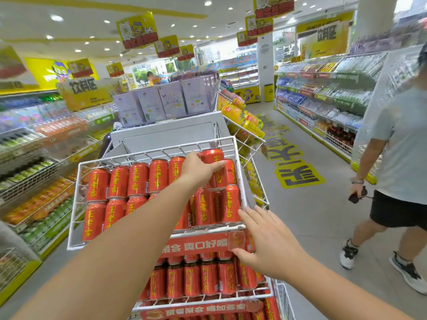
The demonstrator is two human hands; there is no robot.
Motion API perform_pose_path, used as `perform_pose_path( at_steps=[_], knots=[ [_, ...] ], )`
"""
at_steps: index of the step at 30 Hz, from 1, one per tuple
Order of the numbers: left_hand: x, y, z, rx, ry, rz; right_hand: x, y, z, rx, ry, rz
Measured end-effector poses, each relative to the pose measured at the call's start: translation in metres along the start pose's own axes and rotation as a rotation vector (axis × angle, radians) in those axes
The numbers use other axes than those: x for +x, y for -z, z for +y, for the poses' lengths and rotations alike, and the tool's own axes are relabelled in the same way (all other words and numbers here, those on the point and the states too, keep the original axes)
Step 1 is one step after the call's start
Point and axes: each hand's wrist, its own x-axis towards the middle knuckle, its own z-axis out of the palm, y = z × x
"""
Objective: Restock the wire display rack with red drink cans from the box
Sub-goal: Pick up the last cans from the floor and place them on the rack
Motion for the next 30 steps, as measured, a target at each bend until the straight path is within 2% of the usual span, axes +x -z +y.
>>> perform_pose_path(
  at_steps=[9,15,26,30],
  knots=[
    [0.026,-0.033,0.018,0.123,-0.004,-0.025,-0.005,0.006,0.04,0.068,0.005,0.02],
    [0.025,-0.052,0.016,0.199,-0.044,0.034,0.0,0.011,0.058,0.097,0.012,0.03],
    [0.027,-0.059,0.021,0.562,-0.069,0.059,0.012,0.009,0.063,0.165,0.044,0.048],
    [0.031,-0.059,0.018,0.608,-0.08,0.04,0.013,0.011,0.062,0.174,0.045,0.042]
  ],
)
